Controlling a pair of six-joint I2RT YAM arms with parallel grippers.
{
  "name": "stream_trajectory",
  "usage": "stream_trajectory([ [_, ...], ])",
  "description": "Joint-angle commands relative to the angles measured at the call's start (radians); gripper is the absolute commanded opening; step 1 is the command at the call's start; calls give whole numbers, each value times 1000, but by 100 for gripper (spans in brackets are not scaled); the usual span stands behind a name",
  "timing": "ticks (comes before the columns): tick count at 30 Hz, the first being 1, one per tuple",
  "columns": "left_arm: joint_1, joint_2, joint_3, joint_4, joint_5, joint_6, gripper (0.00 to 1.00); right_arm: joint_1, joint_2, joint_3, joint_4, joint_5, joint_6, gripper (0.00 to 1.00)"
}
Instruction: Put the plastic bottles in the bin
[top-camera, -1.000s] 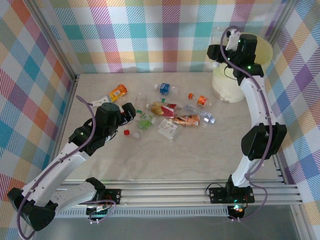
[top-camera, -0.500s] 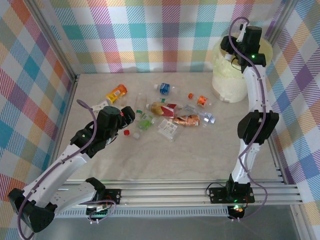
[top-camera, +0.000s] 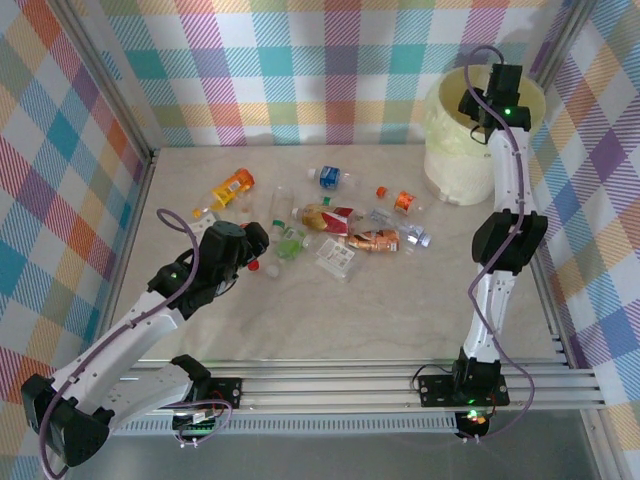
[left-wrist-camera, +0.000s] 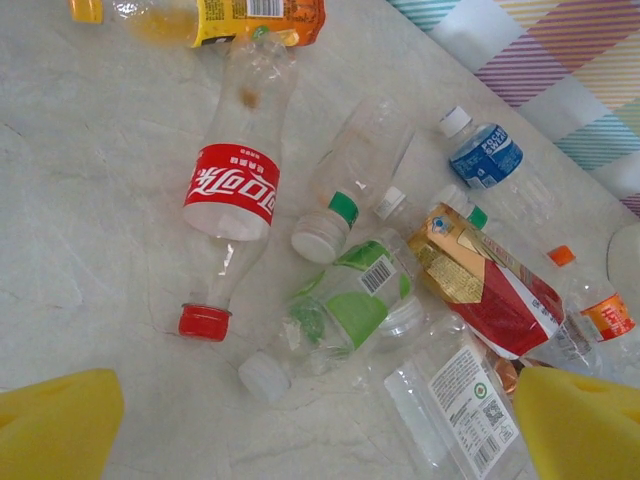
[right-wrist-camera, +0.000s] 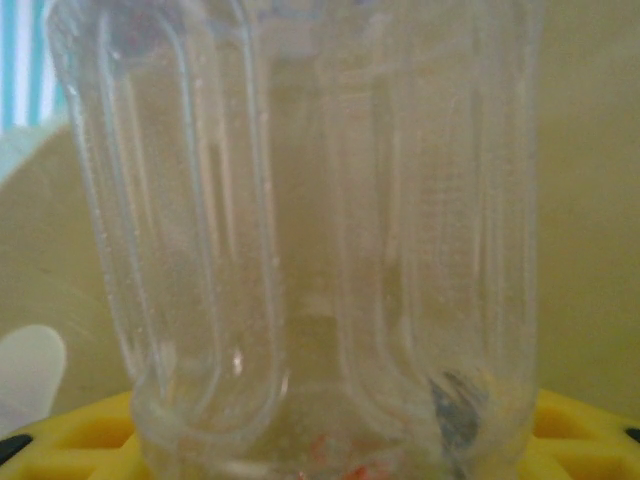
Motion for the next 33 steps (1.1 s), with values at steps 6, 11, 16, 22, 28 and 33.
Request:
stream_trajectory([
  [6, 14, 26, -10, 12, 1, -17, 100, 2, 31, 39, -43, 103, -13, 59],
  [11, 17, 28, -13, 11, 4, -17, 100, 3, 17, 39, -44, 90, -15, 67],
  [16, 22, 28, -22, 8, 6, -21, 100, 4, -20, 39, -55, 66, -25, 75],
  [22, 28, 34, -32, 14, 11, -22, 100, 4, -103, -10, -40, 4, -54, 85],
  [28, 43, 60, -31, 17, 20, -3, 100, 5, -208, -99, -2, -19, -81, 90],
  [33, 77, 98, -30, 37, 67, 22, 100, 4, -314, -220, 87, -127, -99, 96],
])
